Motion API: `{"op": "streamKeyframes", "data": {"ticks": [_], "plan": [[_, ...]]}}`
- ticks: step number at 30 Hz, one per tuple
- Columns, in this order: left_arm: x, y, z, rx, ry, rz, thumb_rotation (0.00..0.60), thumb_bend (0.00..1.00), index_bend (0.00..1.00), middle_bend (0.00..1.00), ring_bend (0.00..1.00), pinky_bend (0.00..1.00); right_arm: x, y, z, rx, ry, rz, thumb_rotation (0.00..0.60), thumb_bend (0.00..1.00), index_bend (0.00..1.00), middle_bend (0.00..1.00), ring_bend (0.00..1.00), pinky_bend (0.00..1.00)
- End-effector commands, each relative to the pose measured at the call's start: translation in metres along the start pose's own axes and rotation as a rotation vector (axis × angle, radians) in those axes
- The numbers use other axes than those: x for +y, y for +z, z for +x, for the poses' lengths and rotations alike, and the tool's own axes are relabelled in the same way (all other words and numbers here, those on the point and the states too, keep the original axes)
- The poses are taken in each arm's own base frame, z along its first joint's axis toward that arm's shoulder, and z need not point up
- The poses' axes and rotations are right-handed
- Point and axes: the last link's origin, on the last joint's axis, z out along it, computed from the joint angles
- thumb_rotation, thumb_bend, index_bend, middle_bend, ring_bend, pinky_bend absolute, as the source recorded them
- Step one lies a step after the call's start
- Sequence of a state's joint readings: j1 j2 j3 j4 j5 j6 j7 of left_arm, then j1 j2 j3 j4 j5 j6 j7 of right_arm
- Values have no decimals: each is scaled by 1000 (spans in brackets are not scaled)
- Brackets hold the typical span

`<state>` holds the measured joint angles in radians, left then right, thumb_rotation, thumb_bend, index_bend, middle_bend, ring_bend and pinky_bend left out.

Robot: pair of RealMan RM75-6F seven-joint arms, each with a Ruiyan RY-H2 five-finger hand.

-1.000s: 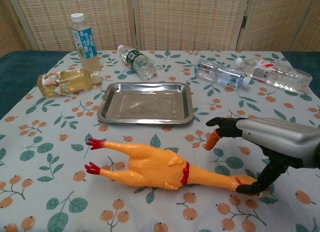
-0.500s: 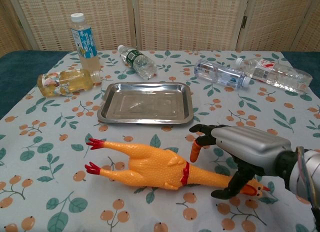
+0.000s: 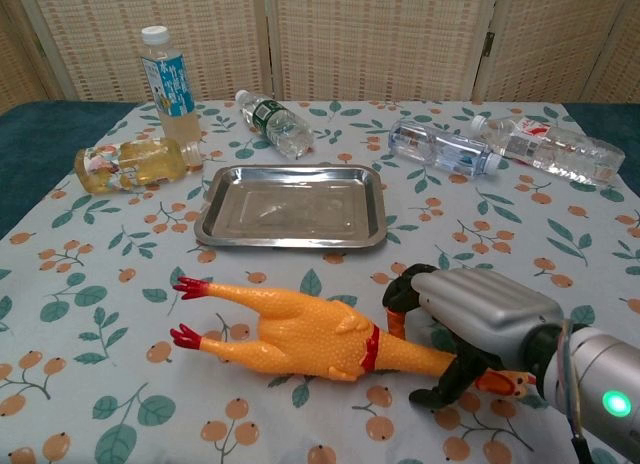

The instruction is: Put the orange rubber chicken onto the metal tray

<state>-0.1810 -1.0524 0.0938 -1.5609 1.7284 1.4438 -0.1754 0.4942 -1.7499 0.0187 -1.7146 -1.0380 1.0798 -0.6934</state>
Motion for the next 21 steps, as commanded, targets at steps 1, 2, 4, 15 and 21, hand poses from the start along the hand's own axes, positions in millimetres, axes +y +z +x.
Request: {"op": "streamKeyframes", "data": {"ticks": [1,2,4,15,21], "plan": [[0,-1,0,0,-1,-3,600,466,0,0,0,74,0,-1,-1,0,-12,-14,600,156,737,395,480,760],[0,-1,0,0,-1,-4,600,466,0,0,0,74,0,-1,0,10,-17,-15,600,168,761,420,515,795],[1,-1,0,-2,2,-4,600,465,0,0,0,74,-2,-3,3,36,-3,-9,600,207,830,491,610,893],[2,0,-2,-8,13,3,600,464,0,0,0,74,-4,-17,41,174,34,39,600,287,907,568,751,1000],[5,3,-3,13,10,-25,600,464,0,0,0,84,-3,-18,58,239,91,77,600,334,931,611,843,1000]]}}
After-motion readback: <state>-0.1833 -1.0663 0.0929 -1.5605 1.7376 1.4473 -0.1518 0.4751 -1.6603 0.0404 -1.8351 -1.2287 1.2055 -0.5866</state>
